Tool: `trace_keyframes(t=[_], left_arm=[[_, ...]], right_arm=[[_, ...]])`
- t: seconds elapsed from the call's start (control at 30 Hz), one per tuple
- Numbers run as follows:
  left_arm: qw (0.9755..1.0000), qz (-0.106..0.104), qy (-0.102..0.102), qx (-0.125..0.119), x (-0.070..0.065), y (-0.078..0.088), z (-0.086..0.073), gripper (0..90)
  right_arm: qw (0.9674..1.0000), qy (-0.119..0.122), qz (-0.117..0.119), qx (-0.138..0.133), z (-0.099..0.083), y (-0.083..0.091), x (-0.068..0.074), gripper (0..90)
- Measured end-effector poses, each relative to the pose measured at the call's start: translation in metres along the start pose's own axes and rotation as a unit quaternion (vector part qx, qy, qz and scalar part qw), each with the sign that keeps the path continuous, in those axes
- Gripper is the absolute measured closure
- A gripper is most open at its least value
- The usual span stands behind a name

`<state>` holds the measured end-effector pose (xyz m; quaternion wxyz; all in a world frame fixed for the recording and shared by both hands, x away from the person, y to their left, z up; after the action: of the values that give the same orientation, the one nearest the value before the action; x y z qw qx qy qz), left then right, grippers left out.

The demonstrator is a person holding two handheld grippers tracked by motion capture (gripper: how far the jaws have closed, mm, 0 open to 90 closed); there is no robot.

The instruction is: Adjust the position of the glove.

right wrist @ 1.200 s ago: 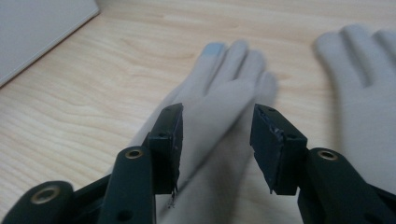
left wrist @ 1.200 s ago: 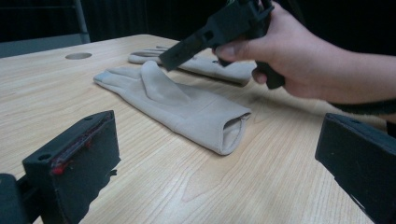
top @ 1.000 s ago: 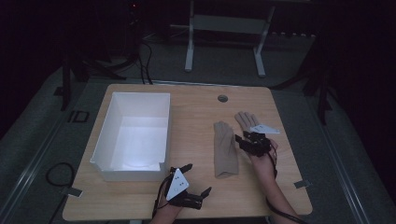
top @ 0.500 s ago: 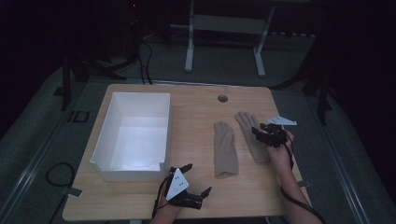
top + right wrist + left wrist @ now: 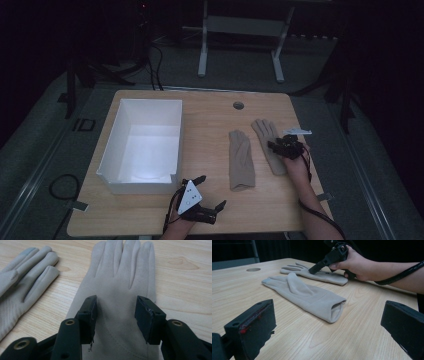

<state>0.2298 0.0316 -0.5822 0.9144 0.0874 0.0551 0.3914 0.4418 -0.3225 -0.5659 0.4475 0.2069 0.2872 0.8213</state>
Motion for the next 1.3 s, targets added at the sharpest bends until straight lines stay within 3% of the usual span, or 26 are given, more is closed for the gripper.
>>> trace_keyframes(t=[0.2,0.3,0.57,0.63,0.77,0.8,0.87,1.03,1.13,1.3], left_arm=[[1.0,0.0,0.001,-0.001,0.0,0.0,0.0,0.1],[1.0,0.0,0.001,0.0,0.0,0.0,0.0,0.1],[1.0,0.0,0.002,0.001,0.0,0.0,0.0,0.1],[1.0,0.002,0.003,0.0,0.0,0.0,0.0,0.0],[1.0,0.005,0.005,-0.003,0.0,0.0,0.0,0.0],[1.0,0.006,0.005,-0.004,0.0,0.001,0.0,0.0],[1.0,0.006,0.004,-0.004,0.0,0.001,0.0,0.0],[1.0,0.005,0.004,-0.003,0.0,0.0,0.0,0.0],[1.0,0.004,0.003,-0.003,0.0,0.0,0.0,0.1],[1.0,0.003,0.002,-0.003,0.0,0.0,0.0,0.0]], right_arm=[[1.0,-0.003,0.009,0.003,0.0,0.0,0.002,77.2],[0.9998,-0.015,0.009,0.005,0.002,0.002,0.003,82.9],[0.999,-0.036,-0.016,-0.02,0.013,0.024,0.012,83.9],[0.9979,-0.047,-0.028,-0.036,0.02,0.041,0.016,83.9],[0.9964,-0.059,-0.036,-0.048,0.022,0.058,0.021,84.0],[0.9964,-0.05,-0.047,-0.05,0.023,0.068,0.026,83.9],[0.9955,-0.056,-0.056,-0.052,0.022,0.076,0.028,83.9],[0.9936,-0.075,-0.069,-0.05,0.014,0.087,0.031,84.0],[0.9936,-0.073,-0.076,-0.041,0.004,0.086,0.033,84.0],[0.9931,-0.09,-0.072,-0.023,-0.017,0.077,0.032,83.9]])
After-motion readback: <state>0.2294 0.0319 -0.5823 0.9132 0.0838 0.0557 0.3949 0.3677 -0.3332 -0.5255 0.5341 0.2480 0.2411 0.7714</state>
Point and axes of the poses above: each handheld gripper's, and its own axes: y roughly backward along the jaws, z roughly out of its top, x roughly to its left, the point moved 1 cm from there along -y, roughly forward along the jaws, and after that the axes turned 7 degrees about z, right-handed, at the moved point
